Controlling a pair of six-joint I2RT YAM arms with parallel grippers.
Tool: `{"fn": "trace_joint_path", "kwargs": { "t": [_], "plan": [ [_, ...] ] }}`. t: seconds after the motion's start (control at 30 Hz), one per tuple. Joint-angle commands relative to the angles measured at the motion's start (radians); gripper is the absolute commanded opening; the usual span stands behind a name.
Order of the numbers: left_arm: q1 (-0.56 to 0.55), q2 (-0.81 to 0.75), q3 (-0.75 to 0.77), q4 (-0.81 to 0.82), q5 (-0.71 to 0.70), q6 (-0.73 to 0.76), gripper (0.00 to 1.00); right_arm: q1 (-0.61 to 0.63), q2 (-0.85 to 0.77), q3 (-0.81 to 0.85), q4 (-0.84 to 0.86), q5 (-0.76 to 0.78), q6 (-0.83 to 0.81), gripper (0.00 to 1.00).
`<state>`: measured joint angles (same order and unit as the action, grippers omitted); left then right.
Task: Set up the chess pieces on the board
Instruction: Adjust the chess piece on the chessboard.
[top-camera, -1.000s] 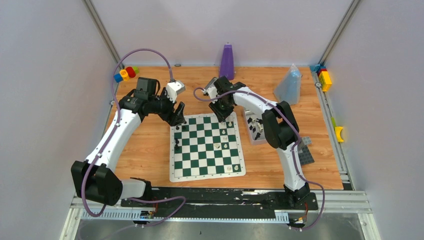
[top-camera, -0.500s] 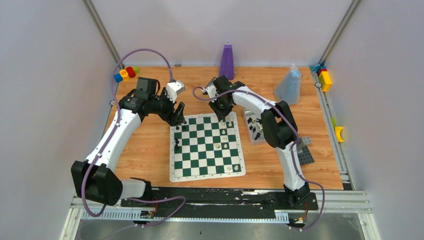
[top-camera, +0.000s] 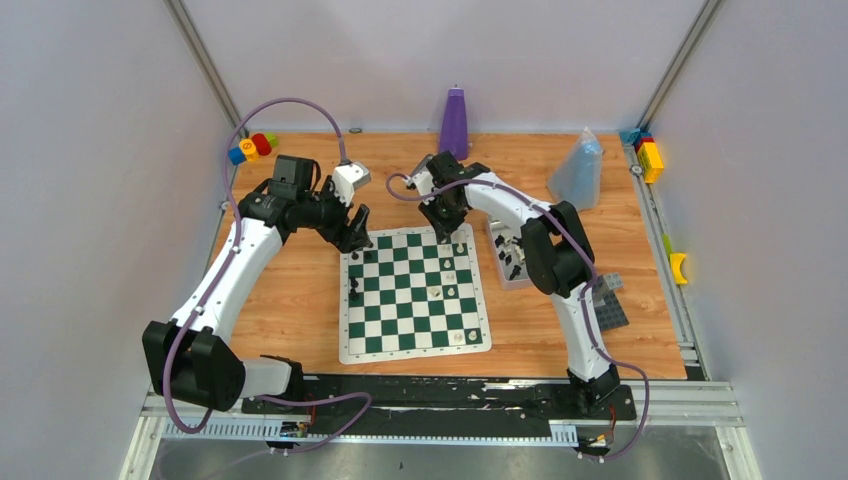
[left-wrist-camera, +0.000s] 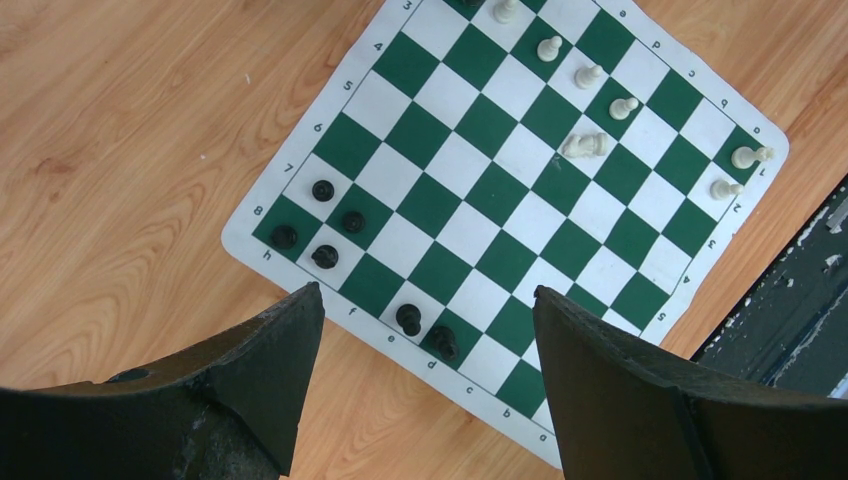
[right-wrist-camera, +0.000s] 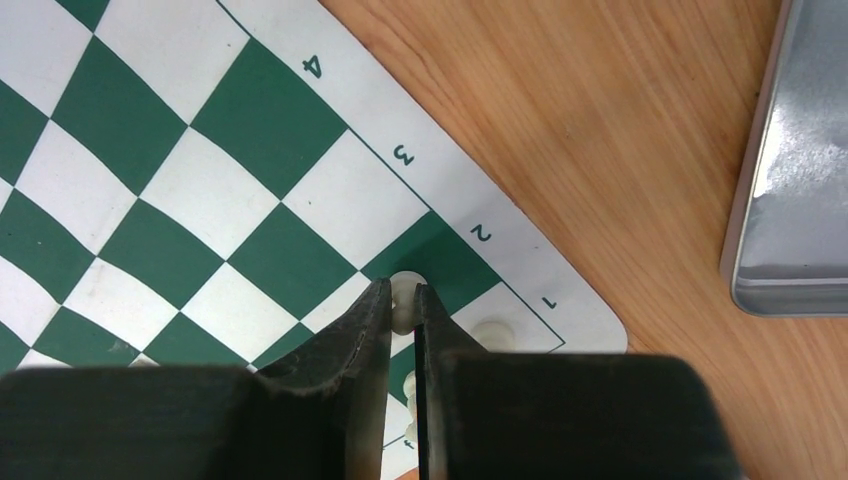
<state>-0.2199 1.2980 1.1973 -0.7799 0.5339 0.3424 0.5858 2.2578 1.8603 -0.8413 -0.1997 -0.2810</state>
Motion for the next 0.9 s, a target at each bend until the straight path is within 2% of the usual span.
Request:
{"fn": "trace_joint_path", "kwargs": {
  "t": [0.0, 0.5, 0.87],
  "plan": [
    [0.008, -0.002, -0.005, 0.022, 0.014, 0.000, 0.84, -0.010, -0.001, 0.053, 0.001, 0.018, 0.005, 0.09],
    [0.008, -0.003, -0.006, 0.021, 0.016, 0.001, 0.84, -0.014, 0.019, 0.057, -0.001, -0.002, 0.009, 0.11],
    [0.008, -0.003, -0.008, 0.020, 0.015, 0.001, 0.85, -0.014, 0.027, 0.062, -0.004, -0.021, 0.017, 0.21]
  ]
}}
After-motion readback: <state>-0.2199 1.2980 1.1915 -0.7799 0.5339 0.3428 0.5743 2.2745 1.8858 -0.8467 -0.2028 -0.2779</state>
